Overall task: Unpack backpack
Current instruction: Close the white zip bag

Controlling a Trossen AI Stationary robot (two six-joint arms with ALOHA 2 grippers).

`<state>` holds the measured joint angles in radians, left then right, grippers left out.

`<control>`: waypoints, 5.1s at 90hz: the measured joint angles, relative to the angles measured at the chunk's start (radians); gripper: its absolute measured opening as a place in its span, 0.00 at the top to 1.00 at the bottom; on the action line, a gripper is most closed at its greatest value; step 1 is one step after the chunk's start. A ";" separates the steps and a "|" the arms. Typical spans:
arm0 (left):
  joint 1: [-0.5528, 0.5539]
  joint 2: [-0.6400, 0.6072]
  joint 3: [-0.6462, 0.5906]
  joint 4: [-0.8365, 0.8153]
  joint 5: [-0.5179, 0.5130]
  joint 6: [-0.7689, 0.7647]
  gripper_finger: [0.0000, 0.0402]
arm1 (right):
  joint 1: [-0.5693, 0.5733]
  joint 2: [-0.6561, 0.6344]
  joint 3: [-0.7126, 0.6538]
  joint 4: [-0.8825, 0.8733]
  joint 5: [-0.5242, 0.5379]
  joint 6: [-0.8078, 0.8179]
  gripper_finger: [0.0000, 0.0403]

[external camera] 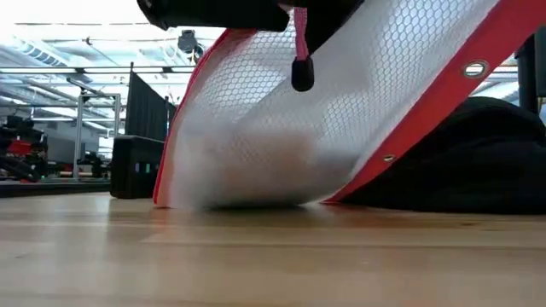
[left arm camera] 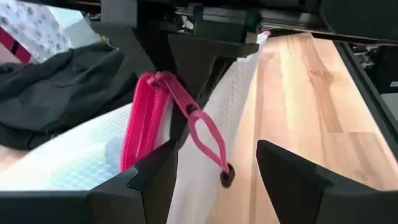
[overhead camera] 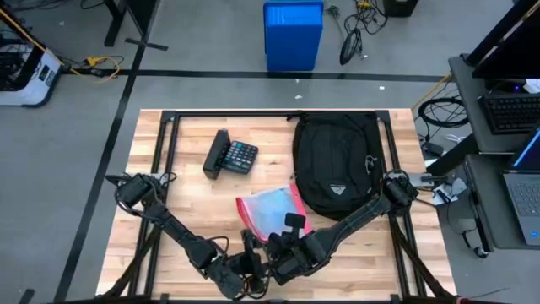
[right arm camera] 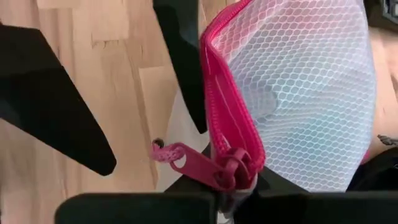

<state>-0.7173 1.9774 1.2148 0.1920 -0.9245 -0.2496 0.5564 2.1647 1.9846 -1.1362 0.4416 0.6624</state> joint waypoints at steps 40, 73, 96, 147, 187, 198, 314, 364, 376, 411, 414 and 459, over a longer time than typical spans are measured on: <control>0.020 0.000 0.000 0.011 0.002 0.000 0.58 | 0.001 0.000 0.000 0.030 -0.025 -0.045 1.00; 0.028 0.000 0.000 0.008 0.007 0.027 0.94 | 0.005 0.000 0.000 0.035 -0.035 -0.057 1.00; 0.022 -0.002 0.000 -0.041 0.034 0.022 0.99 | 0.018 0.000 0.000 0.028 -0.030 -0.052 1.00; -0.047 -0.081 0.001 -0.343 0.026 -0.126 1.00 | 0.045 0.000 0.000 -0.034 -0.053 -0.012 1.00; -0.051 -0.083 0.001 -0.447 0.072 -0.164 1.00 | 0.080 0.000 0.000 -0.039 -0.075 0.013 1.00; -0.049 -0.083 0.001 -0.443 0.096 -0.160 1.00 | 0.080 0.001 0.000 -0.041 -0.081 0.018 1.00; 0.005 -0.103 -0.001 -0.206 0.161 0.253 1.00 | 0.133 -0.037 0.000 -0.096 -0.045 0.056 1.00; 0.141 -0.103 0.000 0.074 0.637 0.555 0.79 | 0.166 -0.036 0.000 -0.079 -0.046 -0.080 1.00; 0.166 -0.101 0.000 0.073 0.754 0.543 0.77 | 0.166 -0.036 0.000 -0.079 -0.046 -0.087 1.00; 0.191 -0.101 0.000 0.077 0.817 0.544 0.75 | 0.166 -0.035 0.000 -0.077 -0.045 -0.128 1.00; 0.193 -0.101 0.000 0.077 0.817 0.544 0.75 | 0.166 -0.035 0.000 -0.077 -0.045 -0.128 1.00; 0.243 -0.099 0.000 0.056 0.960 0.419 0.75 | 0.166 -0.035 0.000 -0.074 -0.045 -0.141 1.00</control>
<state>-0.4739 1.8786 1.2148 0.2481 0.0352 0.1698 0.7219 2.1296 1.9842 -1.2106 0.3969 0.5213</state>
